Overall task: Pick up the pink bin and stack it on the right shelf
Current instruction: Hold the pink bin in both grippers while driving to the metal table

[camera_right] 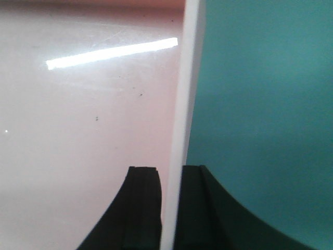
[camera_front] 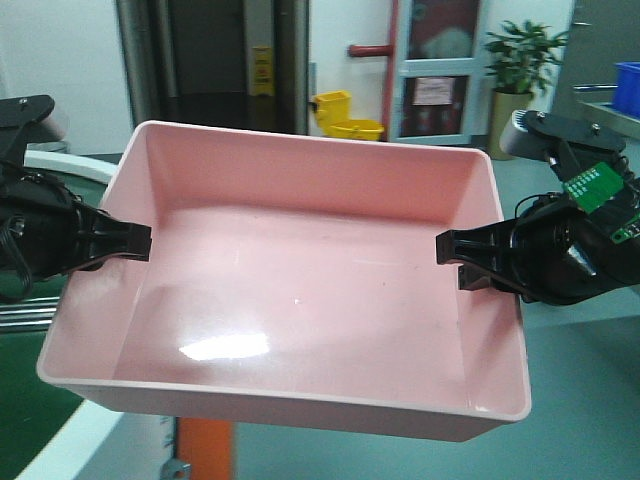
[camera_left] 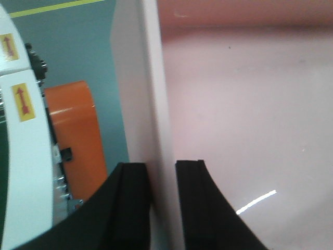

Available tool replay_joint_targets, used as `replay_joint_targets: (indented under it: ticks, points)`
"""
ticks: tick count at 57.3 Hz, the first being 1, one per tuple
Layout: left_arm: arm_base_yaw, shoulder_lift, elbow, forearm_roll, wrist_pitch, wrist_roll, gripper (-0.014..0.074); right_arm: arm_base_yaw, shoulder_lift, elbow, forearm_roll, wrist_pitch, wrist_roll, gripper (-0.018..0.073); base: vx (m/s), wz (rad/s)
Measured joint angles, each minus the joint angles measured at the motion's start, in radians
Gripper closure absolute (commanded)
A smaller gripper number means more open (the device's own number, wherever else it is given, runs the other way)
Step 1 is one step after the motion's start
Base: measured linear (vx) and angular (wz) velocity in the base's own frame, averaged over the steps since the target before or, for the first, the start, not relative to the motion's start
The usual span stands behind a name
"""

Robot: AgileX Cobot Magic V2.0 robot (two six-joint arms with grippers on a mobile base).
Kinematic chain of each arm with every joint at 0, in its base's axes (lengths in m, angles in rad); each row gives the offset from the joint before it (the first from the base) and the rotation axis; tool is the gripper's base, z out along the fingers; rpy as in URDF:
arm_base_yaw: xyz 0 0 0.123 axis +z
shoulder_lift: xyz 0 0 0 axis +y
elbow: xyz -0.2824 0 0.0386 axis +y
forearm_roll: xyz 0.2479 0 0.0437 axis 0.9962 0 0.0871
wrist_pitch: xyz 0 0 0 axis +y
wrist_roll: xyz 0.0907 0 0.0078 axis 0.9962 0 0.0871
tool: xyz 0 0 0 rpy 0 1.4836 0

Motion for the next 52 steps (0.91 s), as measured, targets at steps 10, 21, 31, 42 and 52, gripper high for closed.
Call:
replay_joint_targets:
  ticks: [10,21,31,42,52]
  points:
    - [0.0,0.0,0.0,0.0,0.001,0.0,0.0598,0.0,0.0,0.0,0.0,0.0,0.0,0.0568,0.1,-0.49]
    - [0.0,0.0,0.0,0.0,0.001,0.0,0.0598,0.0,0.0,0.0,0.001,0.0,0.0,0.0568,0.16,-0.54]
    - [0.0,0.0,0.0,0.0,0.001,0.0,0.0598,0.0,0.0,0.0,0.001,0.001,0.0,0.0568,0.2,-0.56]
    - [0.0,0.0,0.0,0.0,0.001,0.0,0.0598,0.0,0.0,0.0,0.001,0.001,0.0,0.0568,0.24,-0.44]
    - [0.0,0.0,0.0,0.0,0.001,0.0,0.0598,0.0,0.0,0.0,0.001,0.001,0.0,0.0568,0.29,-0.31]
